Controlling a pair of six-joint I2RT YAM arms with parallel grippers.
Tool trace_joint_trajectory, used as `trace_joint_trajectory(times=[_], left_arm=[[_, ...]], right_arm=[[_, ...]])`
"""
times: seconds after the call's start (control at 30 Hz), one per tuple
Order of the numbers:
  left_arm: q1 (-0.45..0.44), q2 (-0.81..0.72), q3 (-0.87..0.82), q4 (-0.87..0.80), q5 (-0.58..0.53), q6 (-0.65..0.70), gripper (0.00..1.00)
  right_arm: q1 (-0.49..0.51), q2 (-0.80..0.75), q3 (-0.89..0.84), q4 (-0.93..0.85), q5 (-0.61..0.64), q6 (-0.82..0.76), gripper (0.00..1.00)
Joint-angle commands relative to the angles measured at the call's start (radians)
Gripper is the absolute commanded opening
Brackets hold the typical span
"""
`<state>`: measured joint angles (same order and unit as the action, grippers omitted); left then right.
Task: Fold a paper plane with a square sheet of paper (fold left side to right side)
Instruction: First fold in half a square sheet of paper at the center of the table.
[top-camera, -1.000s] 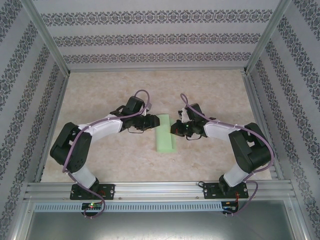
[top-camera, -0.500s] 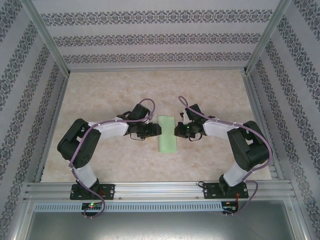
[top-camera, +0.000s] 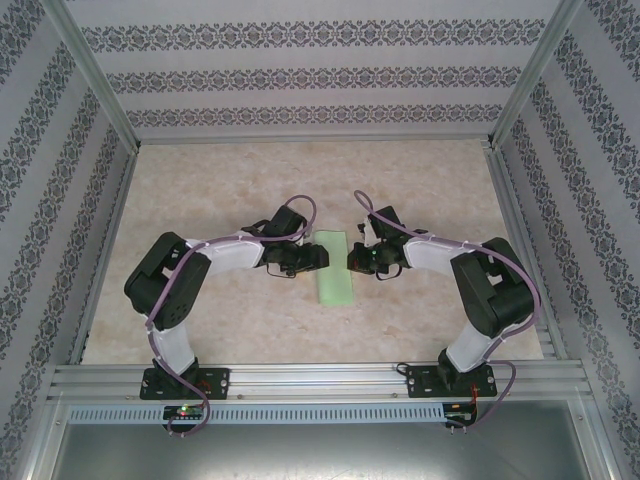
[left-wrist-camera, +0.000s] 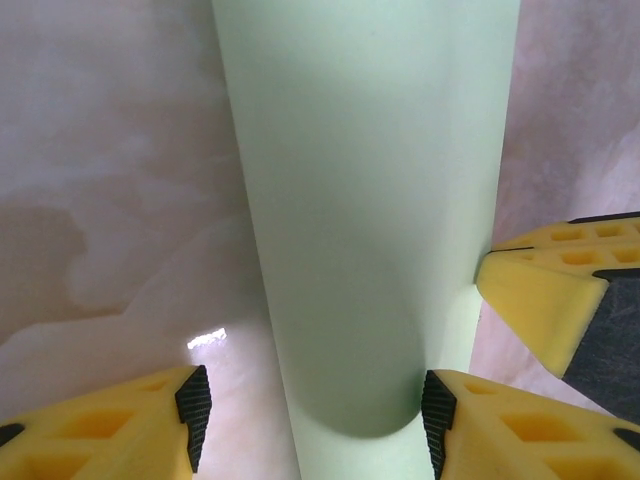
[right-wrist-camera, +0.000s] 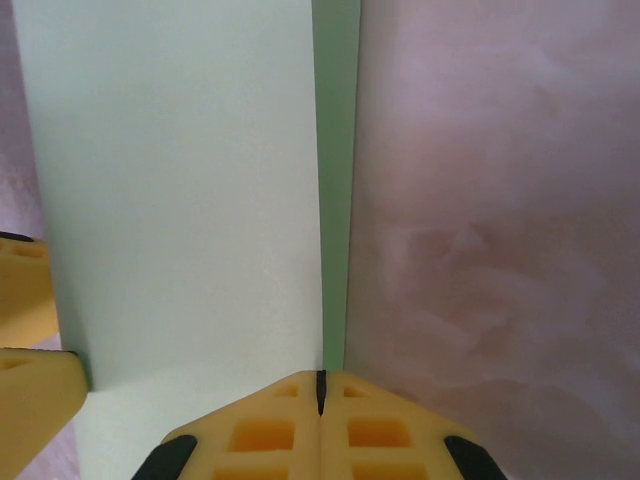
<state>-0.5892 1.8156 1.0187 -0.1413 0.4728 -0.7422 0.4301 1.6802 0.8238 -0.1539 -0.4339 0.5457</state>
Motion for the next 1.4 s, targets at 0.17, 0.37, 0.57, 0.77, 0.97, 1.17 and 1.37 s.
trace_joint_trajectory(times=[0.17, 0.37, 0.57, 0.77, 0.97, 1.17, 1.37], left_arm=[[-0.018, 0.028, 0.037, -0.014, -0.038, -0.006, 0.57], [-0.020, 0.043, 0.045, -0.070, -0.084, 0.014, 0.51], [-0.023, 0.058, 0.047, -0.100, -0.108, 0.031, 0.51], [-0.031, 0.078, 0.066, -0.129, -0.113, 0.053, 0.51], [-0.044, 0.097, 0.096, -0.172, -0.126, 0.084, 0.50], [-0.052, 0.117, 0.118, -0.190, -0.130, 0.096, 0.51], [-0.060, 0.138, 0.136, -0.188, -0.125, 0.103, 0.52]], right_arm=[[0.019, 0.024, 0.032, -0.012, -0.004, -0.021, 0.04], [0.007, -0.032, 0.013, -0.021, 0.022, -0.028, 0.24], [-0.048, -0.198, -0.065, -0.037, 0.134, -0.036, 0.42], [-0.108, -0.398, -0.164, -0.024, 0.216, -0.024, 0.55], [-0.146, -0.537, -0.212, -0.047, 0.256, -0.025, 0.68], [-0.180, -0.611, -0.244, -0.020, 0.190, 0.008, 0.87], [-0.196, -0.626, -0.262, 0.021, 0.133, 0.036, 0.98]])
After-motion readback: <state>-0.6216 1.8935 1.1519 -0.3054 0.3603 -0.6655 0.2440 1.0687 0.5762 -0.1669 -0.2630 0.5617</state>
